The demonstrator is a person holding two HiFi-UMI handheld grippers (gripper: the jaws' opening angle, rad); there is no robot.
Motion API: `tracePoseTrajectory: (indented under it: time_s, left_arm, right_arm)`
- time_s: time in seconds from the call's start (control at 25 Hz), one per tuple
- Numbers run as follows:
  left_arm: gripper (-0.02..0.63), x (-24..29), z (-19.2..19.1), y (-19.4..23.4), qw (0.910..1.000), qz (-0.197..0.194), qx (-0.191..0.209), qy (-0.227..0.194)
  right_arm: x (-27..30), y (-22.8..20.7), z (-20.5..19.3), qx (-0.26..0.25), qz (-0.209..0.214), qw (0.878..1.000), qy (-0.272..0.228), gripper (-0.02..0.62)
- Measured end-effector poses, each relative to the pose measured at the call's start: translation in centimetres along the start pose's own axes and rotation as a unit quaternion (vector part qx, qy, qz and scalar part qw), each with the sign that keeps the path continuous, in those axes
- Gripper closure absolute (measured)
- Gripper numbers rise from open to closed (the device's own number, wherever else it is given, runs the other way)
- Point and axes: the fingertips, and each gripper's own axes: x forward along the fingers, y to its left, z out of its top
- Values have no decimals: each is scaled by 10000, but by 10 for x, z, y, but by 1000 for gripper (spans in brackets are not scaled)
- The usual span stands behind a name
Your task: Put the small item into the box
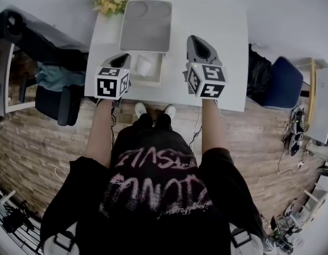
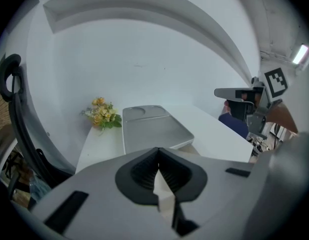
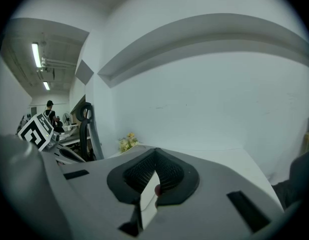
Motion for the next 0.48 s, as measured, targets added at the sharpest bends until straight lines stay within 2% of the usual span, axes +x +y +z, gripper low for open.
tracePoseTrajectory:
  time_s: [0.48]
  left_arm:
    - [604,-29,58,12,9961,280,217,-810]
  right_arm:
    - [-8,3,24,-38,-25,9997,-222,586]
